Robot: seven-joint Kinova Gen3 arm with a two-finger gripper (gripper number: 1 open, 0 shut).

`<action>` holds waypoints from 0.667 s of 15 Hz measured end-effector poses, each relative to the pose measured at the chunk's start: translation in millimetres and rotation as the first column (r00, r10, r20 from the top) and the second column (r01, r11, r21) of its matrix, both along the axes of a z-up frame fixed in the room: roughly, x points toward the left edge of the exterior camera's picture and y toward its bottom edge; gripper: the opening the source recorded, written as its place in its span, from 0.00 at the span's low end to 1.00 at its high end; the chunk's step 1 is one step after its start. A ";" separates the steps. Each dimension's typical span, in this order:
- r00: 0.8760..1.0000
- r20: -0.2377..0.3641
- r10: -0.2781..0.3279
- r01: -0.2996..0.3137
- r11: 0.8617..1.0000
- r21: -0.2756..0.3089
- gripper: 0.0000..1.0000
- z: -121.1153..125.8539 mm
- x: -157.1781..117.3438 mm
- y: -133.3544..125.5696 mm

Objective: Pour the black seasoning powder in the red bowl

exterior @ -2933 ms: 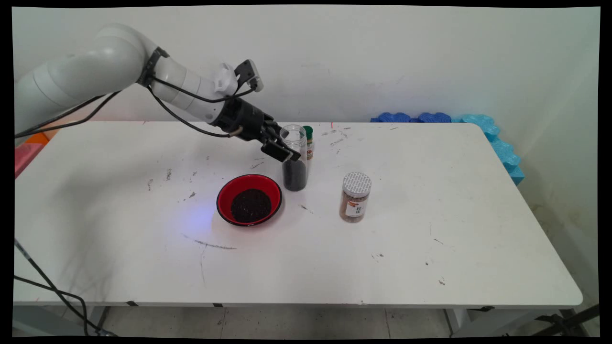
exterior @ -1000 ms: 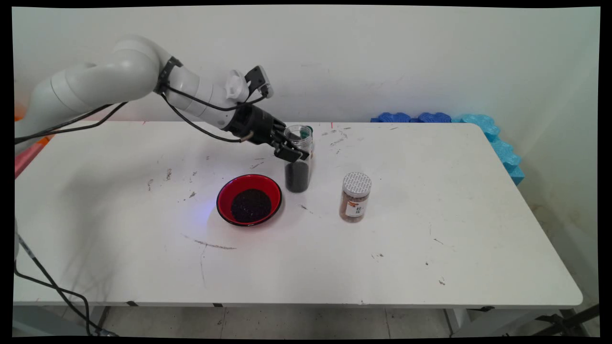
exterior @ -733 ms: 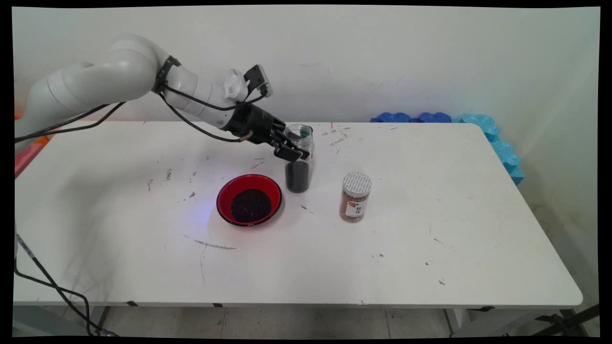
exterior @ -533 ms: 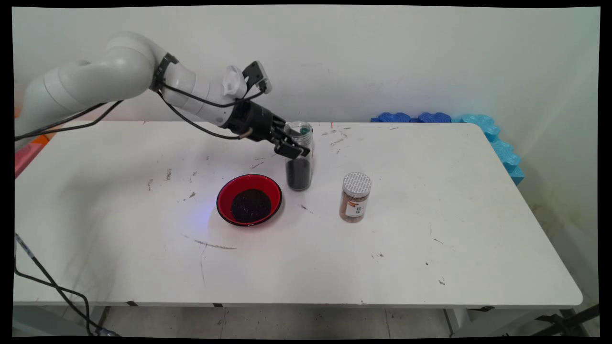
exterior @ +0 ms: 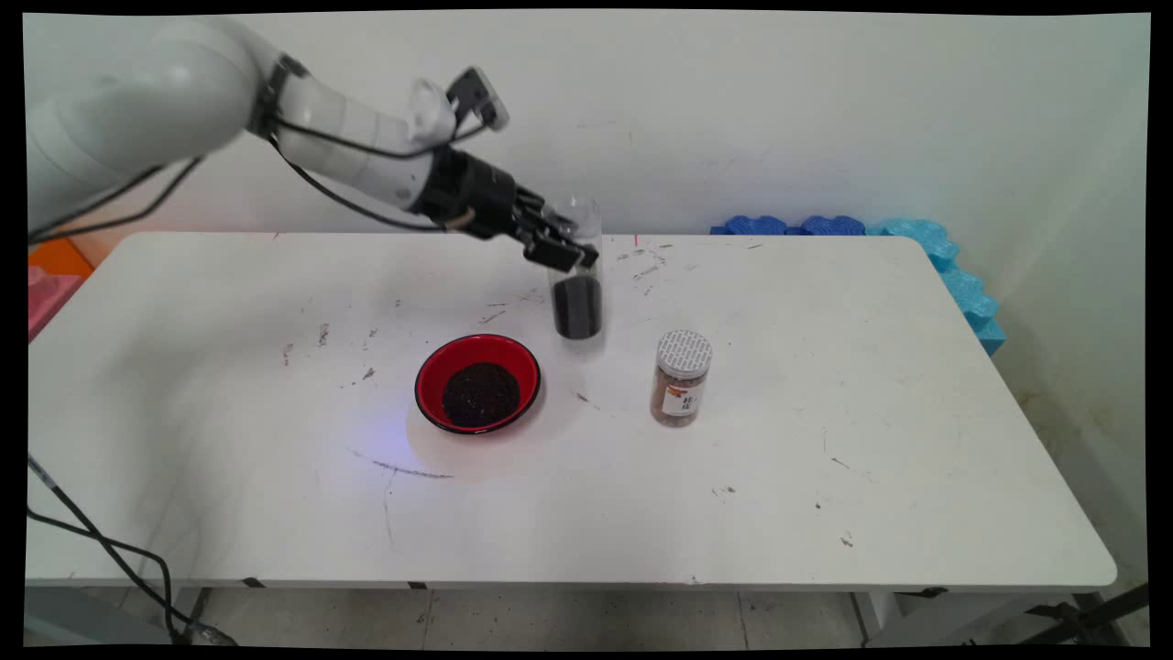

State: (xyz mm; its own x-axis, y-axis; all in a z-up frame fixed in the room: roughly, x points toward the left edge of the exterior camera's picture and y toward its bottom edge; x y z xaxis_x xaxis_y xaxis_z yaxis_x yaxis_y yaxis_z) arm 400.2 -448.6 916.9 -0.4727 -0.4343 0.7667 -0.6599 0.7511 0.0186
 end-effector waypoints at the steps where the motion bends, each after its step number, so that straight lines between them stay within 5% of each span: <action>1: 1.000 -0.008 0.001 -0.001 1.000 -0.004 0.00 14.7 0.0 5.4; 10: 0.998 -0.053 -0.021 0.020 1.000 -0.013 0.00 115.0 14.0 69.2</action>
State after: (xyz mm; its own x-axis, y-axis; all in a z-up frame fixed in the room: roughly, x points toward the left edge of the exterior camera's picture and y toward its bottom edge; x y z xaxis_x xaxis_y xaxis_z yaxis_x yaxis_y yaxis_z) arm 414.2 -379.5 1031.9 -0.4396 -0.4149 0.7966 -0.6426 0.7650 0.0438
